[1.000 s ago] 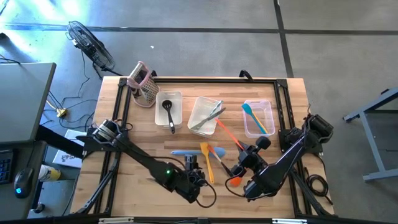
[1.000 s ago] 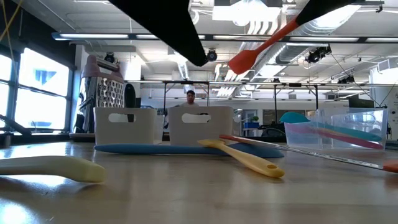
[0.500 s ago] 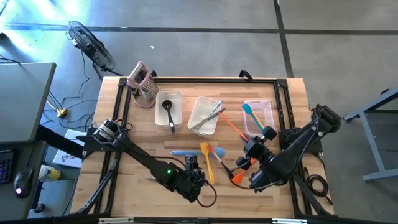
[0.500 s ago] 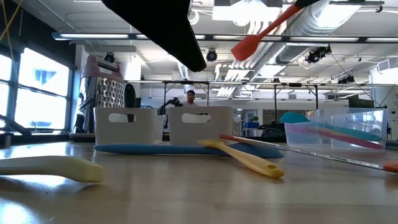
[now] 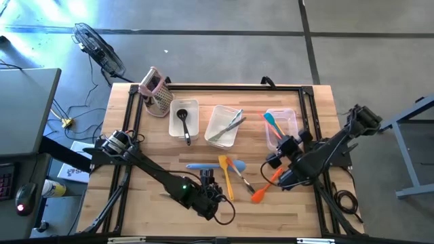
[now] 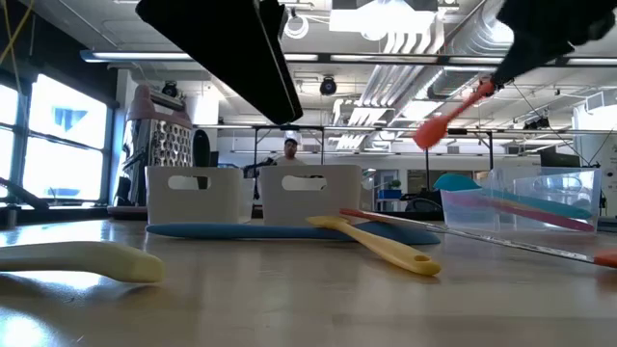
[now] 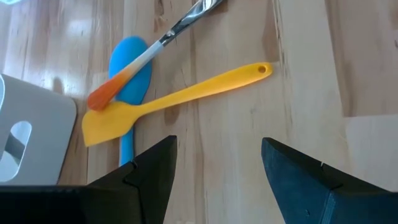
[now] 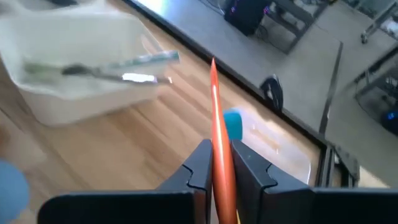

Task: Pick & Place Kitchen Items
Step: Put the right orange spatula into the transparent bin

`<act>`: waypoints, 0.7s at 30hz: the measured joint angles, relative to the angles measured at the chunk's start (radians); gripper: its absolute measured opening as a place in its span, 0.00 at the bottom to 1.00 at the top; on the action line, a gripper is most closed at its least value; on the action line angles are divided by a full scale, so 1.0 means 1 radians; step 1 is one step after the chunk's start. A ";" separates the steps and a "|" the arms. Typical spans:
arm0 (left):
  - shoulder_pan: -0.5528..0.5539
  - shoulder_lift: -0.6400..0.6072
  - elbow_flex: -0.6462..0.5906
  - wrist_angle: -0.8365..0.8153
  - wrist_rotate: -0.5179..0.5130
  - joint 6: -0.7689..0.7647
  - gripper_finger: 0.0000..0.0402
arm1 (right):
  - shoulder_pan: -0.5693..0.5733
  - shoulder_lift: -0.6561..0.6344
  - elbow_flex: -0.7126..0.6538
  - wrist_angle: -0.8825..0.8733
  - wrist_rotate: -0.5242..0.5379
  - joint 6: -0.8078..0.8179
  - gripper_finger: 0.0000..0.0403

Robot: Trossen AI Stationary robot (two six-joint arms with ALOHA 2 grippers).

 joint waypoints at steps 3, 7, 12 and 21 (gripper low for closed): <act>0.000 0.000 0.000 -0.004 -0.001 0.000 0.57 | 0.016 0.000 -0.051 -0.001 -0.028 0.079 0.07; 0.000 0.000 0.000 -0.003 -0.001 0.005 0.57 | 0.026 0.000 -0.109 0.000 -0.052 0.157 0.07; 0.000 0.000 0.000 -0.001 -0.002 0.003 0.57 | 0.023 0.000 -0.157 -0.001 -0.078 0.197 0.07; 0.000 0.000 0.000 0.010 -0.011 0.000 0.57 | -0.002 0.000 -0.195 0.000 -0.107 0.213 0.07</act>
